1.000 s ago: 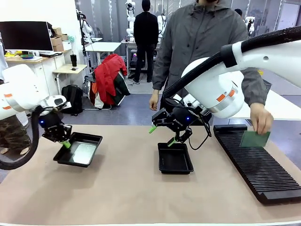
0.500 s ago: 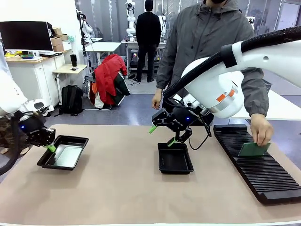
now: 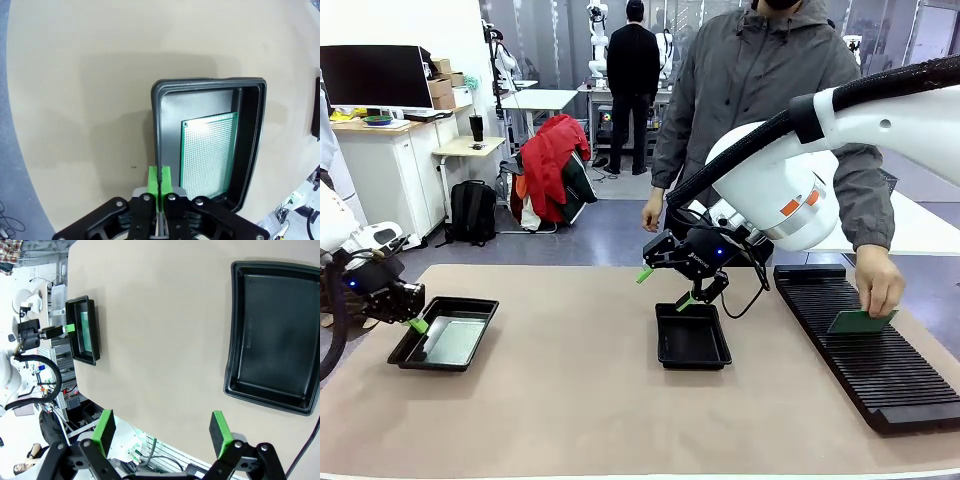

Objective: Inspect and transfer BCBs to ESD trays.
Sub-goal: Pick up the ESD tray and place it on the left side of the table.

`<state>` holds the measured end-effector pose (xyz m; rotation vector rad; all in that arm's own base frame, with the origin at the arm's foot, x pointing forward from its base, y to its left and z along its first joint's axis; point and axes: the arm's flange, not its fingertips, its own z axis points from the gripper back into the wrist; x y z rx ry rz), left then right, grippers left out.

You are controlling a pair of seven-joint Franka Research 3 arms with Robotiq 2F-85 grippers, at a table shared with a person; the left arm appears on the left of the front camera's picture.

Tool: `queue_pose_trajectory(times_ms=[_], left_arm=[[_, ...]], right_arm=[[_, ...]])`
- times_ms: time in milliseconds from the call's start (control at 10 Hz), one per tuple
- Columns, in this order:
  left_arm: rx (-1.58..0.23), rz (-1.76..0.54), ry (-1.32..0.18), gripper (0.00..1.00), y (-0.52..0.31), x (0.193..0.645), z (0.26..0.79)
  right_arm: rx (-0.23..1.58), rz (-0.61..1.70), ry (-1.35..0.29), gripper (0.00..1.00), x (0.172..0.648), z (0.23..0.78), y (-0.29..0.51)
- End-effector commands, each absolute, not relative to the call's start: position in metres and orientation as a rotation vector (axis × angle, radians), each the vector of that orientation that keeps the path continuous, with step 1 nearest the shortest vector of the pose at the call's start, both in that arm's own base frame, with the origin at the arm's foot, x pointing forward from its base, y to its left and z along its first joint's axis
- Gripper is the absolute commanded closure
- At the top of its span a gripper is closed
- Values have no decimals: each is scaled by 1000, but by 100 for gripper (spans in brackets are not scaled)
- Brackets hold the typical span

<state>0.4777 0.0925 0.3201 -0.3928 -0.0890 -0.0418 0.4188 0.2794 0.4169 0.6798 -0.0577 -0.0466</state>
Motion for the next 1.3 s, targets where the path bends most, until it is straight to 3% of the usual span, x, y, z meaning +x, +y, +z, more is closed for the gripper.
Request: queue_pose_trajectory(times_ms=[0,1200], left_arm=[[-422,-43,-121,97,100,481,307],[-402,-19,-88,97,95,480,301]], right_arm=[[666,-53,-54,0,421,417,281],[666,-53,-54,0,421,417,281]])
